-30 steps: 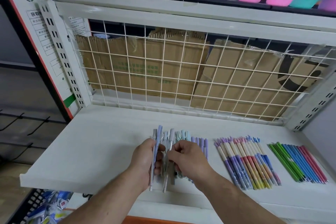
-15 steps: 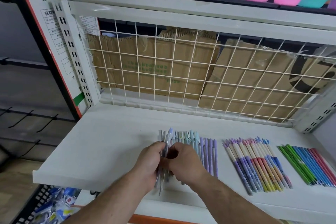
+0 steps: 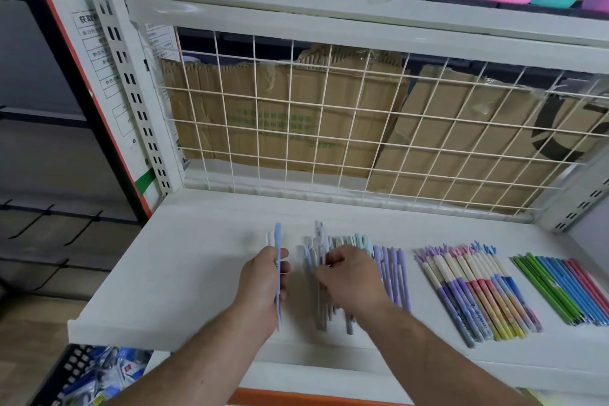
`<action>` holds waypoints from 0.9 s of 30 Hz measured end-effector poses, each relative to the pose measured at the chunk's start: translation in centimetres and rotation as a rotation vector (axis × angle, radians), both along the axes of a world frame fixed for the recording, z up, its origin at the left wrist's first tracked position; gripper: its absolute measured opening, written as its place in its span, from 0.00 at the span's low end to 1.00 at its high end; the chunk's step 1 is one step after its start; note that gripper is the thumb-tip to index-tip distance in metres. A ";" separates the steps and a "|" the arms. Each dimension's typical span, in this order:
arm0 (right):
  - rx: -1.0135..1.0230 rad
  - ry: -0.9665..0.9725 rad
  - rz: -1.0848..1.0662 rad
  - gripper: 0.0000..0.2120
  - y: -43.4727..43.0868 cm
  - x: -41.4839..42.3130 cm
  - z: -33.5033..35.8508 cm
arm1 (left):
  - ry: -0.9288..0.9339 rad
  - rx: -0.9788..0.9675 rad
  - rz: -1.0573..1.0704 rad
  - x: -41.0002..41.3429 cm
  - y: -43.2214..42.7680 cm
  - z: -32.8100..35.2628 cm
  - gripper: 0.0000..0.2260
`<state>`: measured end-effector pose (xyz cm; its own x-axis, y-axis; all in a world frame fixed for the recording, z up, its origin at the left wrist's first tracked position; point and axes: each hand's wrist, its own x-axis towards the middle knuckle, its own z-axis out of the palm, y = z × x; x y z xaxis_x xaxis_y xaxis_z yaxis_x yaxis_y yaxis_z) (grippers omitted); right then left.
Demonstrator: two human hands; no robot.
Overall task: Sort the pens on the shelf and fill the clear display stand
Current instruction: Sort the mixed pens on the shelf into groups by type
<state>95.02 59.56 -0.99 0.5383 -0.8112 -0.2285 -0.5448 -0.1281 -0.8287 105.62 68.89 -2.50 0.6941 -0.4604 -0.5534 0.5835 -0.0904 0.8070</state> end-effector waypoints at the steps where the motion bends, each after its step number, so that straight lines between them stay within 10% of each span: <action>1: -0.017 0.028 -0.010 0.05 -0.6 0.0 0.0 | -0.007 0.011 -0.002 0.3 0.1 -0.1 0.11; 27: -0.284 0.225 0.061 0.06 -1.9 1.5 -1.8 | 0.021 -0.039 -0.134 1.4 -0.3 -1.8 0.07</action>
